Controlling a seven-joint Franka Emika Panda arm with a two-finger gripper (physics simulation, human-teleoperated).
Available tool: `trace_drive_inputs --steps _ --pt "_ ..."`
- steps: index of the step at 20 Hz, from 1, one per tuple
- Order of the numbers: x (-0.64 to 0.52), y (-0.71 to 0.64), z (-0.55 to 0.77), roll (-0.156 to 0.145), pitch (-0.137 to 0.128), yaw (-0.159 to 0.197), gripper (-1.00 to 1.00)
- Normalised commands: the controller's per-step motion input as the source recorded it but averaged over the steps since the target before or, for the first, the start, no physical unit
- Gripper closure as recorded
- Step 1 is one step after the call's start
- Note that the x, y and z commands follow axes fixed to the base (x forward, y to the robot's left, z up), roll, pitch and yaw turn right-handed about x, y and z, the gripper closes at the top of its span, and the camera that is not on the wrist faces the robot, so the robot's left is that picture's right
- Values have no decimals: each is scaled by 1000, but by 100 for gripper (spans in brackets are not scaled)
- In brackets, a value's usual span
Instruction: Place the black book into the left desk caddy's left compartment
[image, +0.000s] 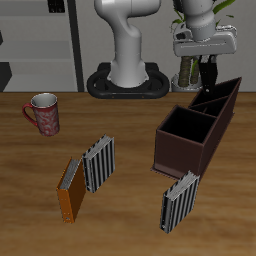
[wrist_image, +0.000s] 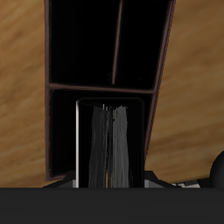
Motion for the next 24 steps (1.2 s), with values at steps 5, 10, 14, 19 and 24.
trace_drive_inputs --steps 5,10,14,19,24 --pt "39 144 -202 27 22 17 100" --pt "67 146 -251 20 42 24 100" --pt "183 106 -254 -7 44 26 100" --pt "299 121 -446 23 135 29 100" --pt "34 64 -263 82 81 6 -100"
